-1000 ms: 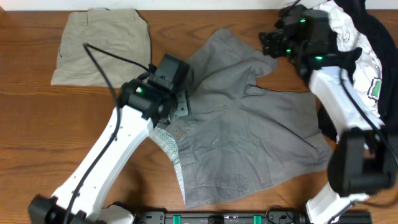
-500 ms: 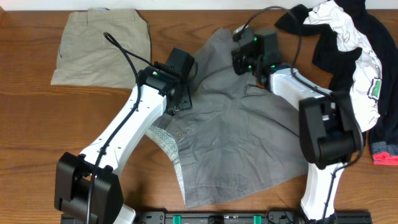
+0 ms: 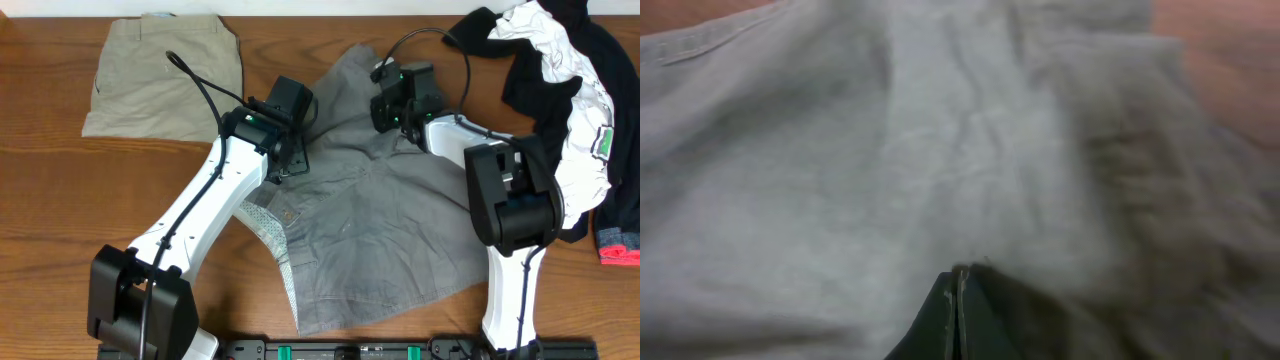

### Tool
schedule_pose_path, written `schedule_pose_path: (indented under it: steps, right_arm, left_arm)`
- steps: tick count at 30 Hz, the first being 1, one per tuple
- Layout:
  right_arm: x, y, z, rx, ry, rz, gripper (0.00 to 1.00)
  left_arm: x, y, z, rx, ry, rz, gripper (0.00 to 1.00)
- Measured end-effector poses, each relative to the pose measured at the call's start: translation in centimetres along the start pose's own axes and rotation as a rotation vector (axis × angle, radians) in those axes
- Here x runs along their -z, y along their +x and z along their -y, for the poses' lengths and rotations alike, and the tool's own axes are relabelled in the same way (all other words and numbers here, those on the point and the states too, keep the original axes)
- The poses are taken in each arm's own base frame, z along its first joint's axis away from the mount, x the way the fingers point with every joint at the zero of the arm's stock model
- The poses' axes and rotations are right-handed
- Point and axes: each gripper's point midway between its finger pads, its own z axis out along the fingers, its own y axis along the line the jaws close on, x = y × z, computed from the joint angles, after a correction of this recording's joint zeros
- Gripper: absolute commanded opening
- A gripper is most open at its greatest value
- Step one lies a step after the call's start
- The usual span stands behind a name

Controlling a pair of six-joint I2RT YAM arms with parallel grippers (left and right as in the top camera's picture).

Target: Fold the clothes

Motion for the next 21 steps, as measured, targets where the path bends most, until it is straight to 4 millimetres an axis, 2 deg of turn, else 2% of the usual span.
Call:
schedule_pose_path:
  steps: [6,15,16,18,21]
  right_arm:
    - [0.8,0.2,5.2,-0.078,0.165,0.005,0.02]
    - [3.9,1.8,14.7,-0.287,0.377,0.012,0.04]
    - [4.3,2.1,15.6,-0.318,0.395,0.014,0.05]
    - [4.8,2.6,17.0,-0.366,0.419,0.016,0.15]
    - [5.3,2.8,17.5,-0.401,0.43,0.008,0.29]
  left_arm:
    - [0.0,0.0,0.0,0.0,0.0,0.0,0.66]
    - [0.0,-0.1,0.1,0.001,0.004,0.006,0.66]
    - [0.0,-0.2,0.1,0.001,0.006,0.009,0.67]
    - [0.0,-0.4,0.3,0.002,0.011,0.015,0.66]
    - [0.0,-1.3,0.9,-0.008,0.035,0.051,0.67]
